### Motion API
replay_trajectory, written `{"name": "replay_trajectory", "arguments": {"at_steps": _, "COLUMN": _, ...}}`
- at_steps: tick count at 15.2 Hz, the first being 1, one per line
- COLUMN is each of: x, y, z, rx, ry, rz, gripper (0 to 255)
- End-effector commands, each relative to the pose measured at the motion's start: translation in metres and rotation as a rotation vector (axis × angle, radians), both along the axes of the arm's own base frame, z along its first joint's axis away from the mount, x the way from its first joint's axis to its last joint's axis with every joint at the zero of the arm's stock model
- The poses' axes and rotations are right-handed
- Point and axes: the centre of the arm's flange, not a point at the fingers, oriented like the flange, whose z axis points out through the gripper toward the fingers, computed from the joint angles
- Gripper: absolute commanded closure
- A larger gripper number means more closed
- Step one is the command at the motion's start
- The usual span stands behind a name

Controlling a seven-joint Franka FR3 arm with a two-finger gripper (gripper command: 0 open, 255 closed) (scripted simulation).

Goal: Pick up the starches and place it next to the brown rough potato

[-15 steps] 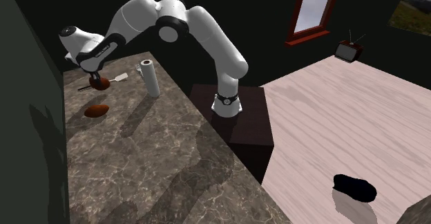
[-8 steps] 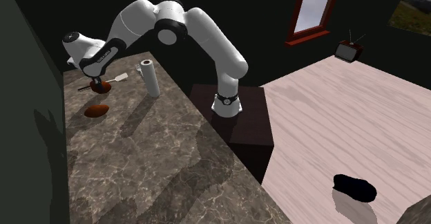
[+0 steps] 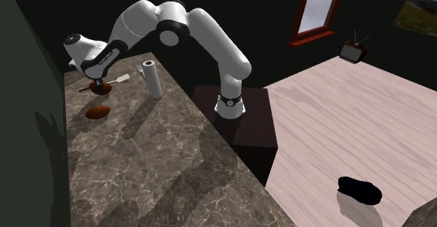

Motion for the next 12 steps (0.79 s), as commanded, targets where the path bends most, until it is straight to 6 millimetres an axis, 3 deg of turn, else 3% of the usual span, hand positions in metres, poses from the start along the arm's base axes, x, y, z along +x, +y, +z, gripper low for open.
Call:
{"name": "replay_trajectory", "arguments": {"at_steps": 1, "x": 0.0, "y": 0.001, "z": -0.002, "rx": 0.004, "ry": 0.001, "rz": -0.001, "gripper": 0}}
{"name": "replay_trajectory", "arguments": {"at_steps": 4, "x": -0.001, "y": 0.001, "z": -0.002, "rx": 0.004, "ry": 0.001, "rz": -0.001, "gripper": 0}}
{"name": "replay_trajectory", "arguments": {"at_steps": 8, "x": 0.013, "y": 0.008, "z": 0.045, "rx": 0.004, "ry": 0.001, "rz": -0.001, "gripper": 0}}
{"name": "replay_trajectory", "arguments": {"at_steps": 12, "x": 0.013, "y": 0.008, "z": 0.045, "rx": 0.004, "ry": 0.001, "rz": -0.001, "gripper": 0}}
